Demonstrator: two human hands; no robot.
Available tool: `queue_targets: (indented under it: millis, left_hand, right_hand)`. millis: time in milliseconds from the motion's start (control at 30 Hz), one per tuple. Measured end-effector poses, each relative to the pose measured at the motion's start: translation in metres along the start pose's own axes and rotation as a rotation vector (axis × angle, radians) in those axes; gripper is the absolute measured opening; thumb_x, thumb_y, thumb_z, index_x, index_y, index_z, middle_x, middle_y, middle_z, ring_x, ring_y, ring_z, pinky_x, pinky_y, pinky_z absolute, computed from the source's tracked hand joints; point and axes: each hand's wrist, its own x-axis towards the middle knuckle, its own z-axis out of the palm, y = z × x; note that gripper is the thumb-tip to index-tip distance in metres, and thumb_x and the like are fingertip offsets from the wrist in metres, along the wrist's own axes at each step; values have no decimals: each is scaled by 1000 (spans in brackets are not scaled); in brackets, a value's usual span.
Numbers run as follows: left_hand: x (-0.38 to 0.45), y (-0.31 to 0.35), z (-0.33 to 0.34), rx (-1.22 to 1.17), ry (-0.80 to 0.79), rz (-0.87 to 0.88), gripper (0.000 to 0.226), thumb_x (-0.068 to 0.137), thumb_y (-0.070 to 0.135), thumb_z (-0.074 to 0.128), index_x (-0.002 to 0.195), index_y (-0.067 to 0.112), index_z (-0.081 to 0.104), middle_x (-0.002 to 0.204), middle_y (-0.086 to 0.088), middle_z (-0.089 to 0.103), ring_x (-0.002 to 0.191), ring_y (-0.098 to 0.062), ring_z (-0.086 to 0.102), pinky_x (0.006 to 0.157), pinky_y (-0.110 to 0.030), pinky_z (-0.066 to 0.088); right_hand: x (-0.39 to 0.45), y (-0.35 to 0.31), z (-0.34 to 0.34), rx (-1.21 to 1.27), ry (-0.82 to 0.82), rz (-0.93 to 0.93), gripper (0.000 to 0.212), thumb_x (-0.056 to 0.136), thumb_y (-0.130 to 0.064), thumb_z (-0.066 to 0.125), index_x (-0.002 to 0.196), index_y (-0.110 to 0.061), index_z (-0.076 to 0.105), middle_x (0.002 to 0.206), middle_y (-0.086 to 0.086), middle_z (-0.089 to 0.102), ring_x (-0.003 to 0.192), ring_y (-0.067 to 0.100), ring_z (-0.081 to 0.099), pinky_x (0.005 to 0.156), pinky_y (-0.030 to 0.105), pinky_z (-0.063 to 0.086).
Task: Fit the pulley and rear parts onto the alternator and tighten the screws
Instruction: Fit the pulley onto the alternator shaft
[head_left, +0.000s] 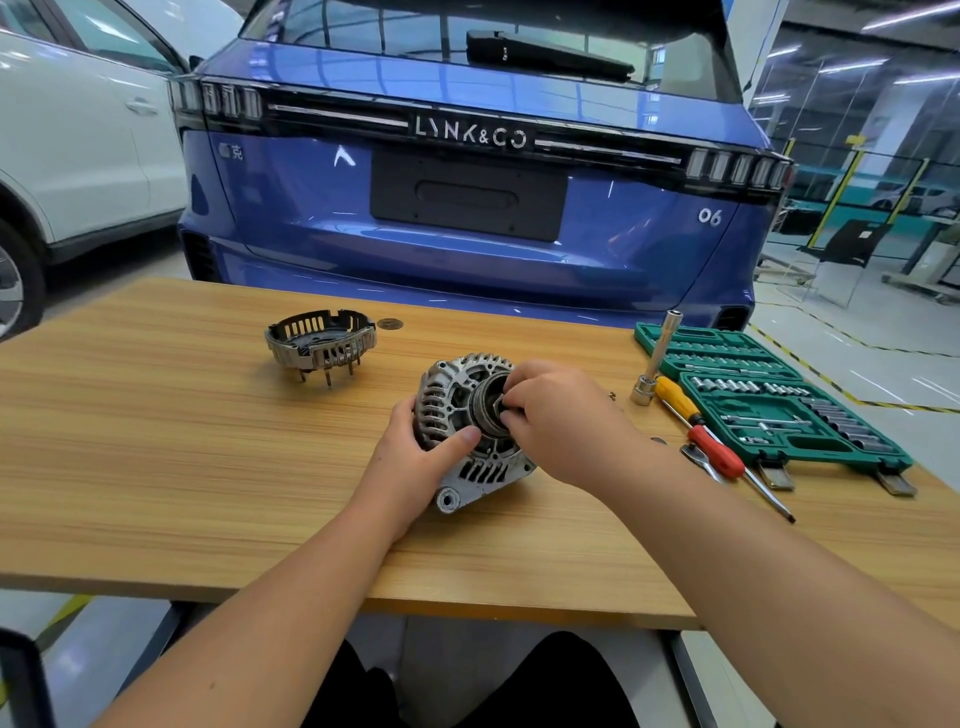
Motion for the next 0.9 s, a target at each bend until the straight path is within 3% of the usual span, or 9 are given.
queue_targets:
  millis: [267, 467, 600, 767, 900]
  left_hand:
    - [-1, 0, 0, 5, -7, -4, 58, 61, 70, 77, 105, 64, 40, 110, 19, 66, 92, 6, 67, 78, -30, 58]
    - [0, 0, 0, 0, 2, -7, 75, 60, 70, 77, 122, 52, 39, 111, 19, 65, 91, 7, 66, 74, -24, 55]
    - [0, 0, 0, -7, 0, -10, 78, 60, 69, 78, 125, 50, 39, 111, 19, 66, 92, 6, 67, 77, -28, 57]
    - [0, -1, 0, -11, -5, -9, 68, 60, 69, 79, 115, 56, 42, 111, 19, 67, 93, 6, 67, 78, -29, 57]
    - [0, -1, 1, -22, -7, -3, 59, 60, 68, 79, 105, 63, 43, 108, 19, 68, 93, 4, 68, 77, -29, 58]
  right_hand:
    - [2, 3, 2, -218, 51, -101, 25, 104, -34, 51, 104, -22, 73, 108, -8, 63, 98, 15, 49, 81, 34, 54]
    - [5, -1, -1, -267, 22, -121, 16, 102, -27, 57, 106, -24, 72, 106, -7, 58, 95, 16, 48, 74, 34, 53]
    - [-3, 0, 2, -294, -18, -146, 18, 96, -17, 59, 110, -22, 69, 118, -5, 52, 96, 18, 47, 62, 31, 43]
    - [-16, 12, 11, -187, -37, -158, 39, 97, -11, 51, 135, -17, 56, 141, -12, 36, 107, 20, 52, 76, 39, 56]
    - [-16, 16, 11, 18, 49, -107, 29, 103, -25, 48, 126, -15, 64, 139, -14, 42, 98, 16, 60, 82, 38, 56]
